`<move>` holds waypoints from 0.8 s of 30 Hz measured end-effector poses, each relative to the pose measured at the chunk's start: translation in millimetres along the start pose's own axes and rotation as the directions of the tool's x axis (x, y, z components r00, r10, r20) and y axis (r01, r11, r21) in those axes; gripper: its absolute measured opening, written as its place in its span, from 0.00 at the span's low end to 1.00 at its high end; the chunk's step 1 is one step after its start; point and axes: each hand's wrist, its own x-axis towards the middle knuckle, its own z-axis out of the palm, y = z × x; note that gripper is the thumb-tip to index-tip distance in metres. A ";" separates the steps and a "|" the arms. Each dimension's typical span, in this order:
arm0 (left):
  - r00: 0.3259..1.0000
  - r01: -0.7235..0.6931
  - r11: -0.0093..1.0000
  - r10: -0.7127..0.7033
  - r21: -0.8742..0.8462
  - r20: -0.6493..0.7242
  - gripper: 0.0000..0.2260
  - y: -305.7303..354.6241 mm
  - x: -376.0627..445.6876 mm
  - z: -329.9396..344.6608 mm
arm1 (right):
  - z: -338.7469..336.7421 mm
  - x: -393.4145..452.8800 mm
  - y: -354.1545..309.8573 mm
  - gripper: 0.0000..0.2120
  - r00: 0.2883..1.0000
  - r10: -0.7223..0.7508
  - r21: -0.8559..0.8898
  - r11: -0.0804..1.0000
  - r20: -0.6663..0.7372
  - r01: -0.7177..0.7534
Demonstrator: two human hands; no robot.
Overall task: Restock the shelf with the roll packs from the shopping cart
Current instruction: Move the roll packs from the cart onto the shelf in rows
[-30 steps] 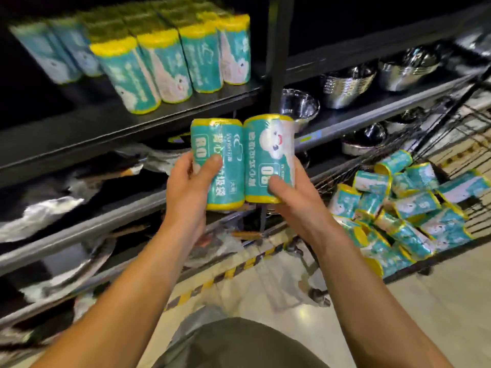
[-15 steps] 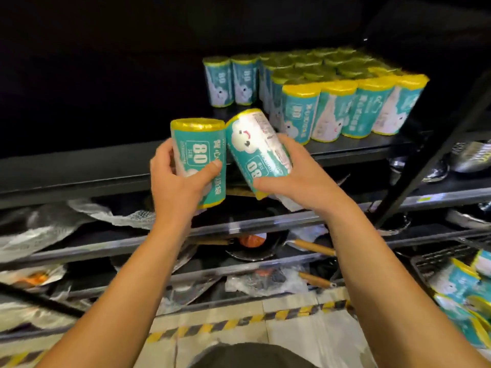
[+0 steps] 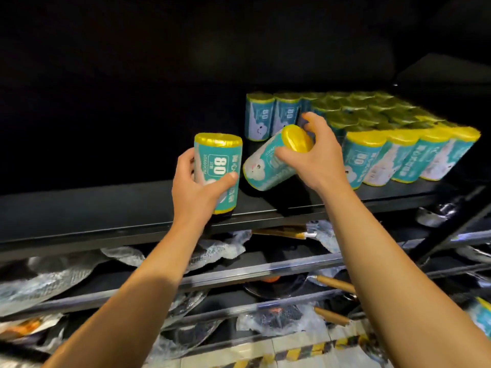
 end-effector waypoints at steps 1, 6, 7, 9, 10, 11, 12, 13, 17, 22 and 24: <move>1.000 0.002 1.000 -0.002 0.003 0.015 0.32 -3.0 5.0 1.5 | 4.8 5.4 -0.6 0.39 1.000 -0.006 -0.025 1.000 -0.007 0.005; 0.999 0.017 0.998 -0.020 0.059 0.048 0.29 -14.4 31.2 11.6 | 23.0 21.2 0.5 0.40 0.991 -0.006 -0.129 0.991 0.137 0.024; 0.999 0.022 0.998 -0.025 0.066 0.045 0.29 -15.7 35.6 13.5 | 26.0 21.4 4.2 0.39 0.987 0.001 -0.118 0.993 0.164 0.019; 0.999 0.037 0.996 -0.039 0.079 0.033 0.30 -19.4 43.7 17.0 | 29.4 17.5 12.5 0.39 0.983 0.018 -0.056 0.998 0.183 -0.008; 0.998 0.046 0.995 -0.049 0.083 0.026 0.30 -21.3 47.4 18.8 | 29.2 13.9 16.5 0.38 0.984 0.031 -0.007 1.000 0.175 -0.030; 0.998 0.058 0.995 -0.060 0.087 0.020 0.30 -23.6 50.8 20.4 | 28.8 9.7 21.0 0.38 0.985 0.049 0.046 0.997 0.167 -0.057; 0.997 0.069 0.994 -0.072 0.090 0.021 0.29 -25.9 53.5 21.7 | 28.6 5.3 24.7 0.38 0.983 0.070 0.083 0.993 0.171 -0.085; 0.996 0.079 0.992 -0.083 0.099 0.034 0.30 -29.2 55.7 22.9 | 29.6 1.0 28.7 0.38 0.978 0.099 0.102 0.988 0.185 -0.119; 0.985 0.048 0.981 -0.078 0.186 0.153 0.33 -39.8 57.7 25.0 | 37.8 -13.0 41.5 0.45 0.969 0.185 0.135 0.969 0.165 -0.208; 0.967 -0.024 0.965 -0.044 0.261 0.252 0.36 -37.6 56.9 15.7 | 60.0 -30.7 35.8 0.49 0.982 0.152 0.040 0.988 -0.108 -0.149; 0.974 -0.075 0.949 0.004 0.306 0.226 0.38 -40.2 56.6 9.9 | 68.2 -33.2 36.9 0.38 0.968 0.114 -0.002 0.993 -0.223 -0.118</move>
